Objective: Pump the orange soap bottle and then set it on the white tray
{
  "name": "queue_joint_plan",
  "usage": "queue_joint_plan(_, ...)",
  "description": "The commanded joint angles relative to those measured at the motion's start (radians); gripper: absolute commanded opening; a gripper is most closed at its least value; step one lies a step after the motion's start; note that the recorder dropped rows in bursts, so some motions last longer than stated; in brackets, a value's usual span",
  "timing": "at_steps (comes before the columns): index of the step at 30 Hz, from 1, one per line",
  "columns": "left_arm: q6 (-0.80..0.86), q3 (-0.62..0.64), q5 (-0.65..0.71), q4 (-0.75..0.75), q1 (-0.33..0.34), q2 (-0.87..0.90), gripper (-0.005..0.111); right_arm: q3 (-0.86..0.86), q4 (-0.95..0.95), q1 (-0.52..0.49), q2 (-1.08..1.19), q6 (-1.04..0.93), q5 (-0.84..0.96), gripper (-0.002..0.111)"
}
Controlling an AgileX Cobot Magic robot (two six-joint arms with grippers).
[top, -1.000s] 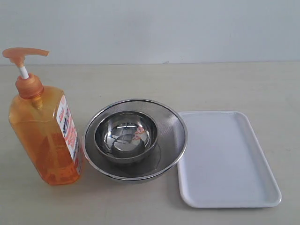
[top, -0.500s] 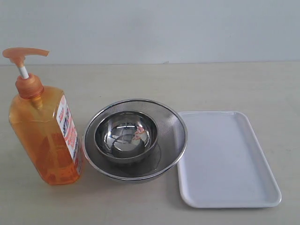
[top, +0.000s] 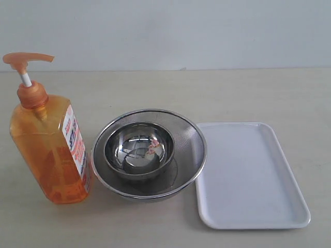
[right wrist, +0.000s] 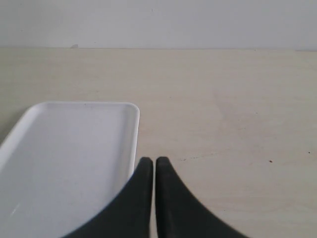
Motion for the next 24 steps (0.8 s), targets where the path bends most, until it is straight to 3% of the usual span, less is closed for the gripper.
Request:
queue_joint_plan(1,0.001,-0.008,0.049,-0.013,0.002,0.011,0.005,0.0,-0.001,0.002,-0.005,-0.004,-0.01,0.0)
queue_joint_plan(11,0.112,-0.013,0.166,0.017,0.002,0.137,0.005,0.0,-0.001,0.002,-0.005,-0.004,-0.01,0.0)
queue_joint_plan(15,0.188,-0.073,0.387,0.017,0.002,0.099,0.005,0.0,-0.001,0.002,-0.005,-0.004,-0.01,0.0)
queue_joint_plan(19,0.376,-0.133,0.602,0.017,0.002,0.03,0.005,0.0,-0.001,0.002,-0.005,-0.004,-0.01,0.0)
queue_joint_plan(22,0.522,-0.173,0.702,0.017,0.002,-0.027,0.005,0.0,-0.001,0.002,-0.005,-0.004,-0.01,0.0)
queue_joint_plan(24,0.479,-0.183,0.722,-0.001,0.002,-0.053,0.005,0.0,-0.001,0.002,-0.005,-0.004,-0.01,0.0)
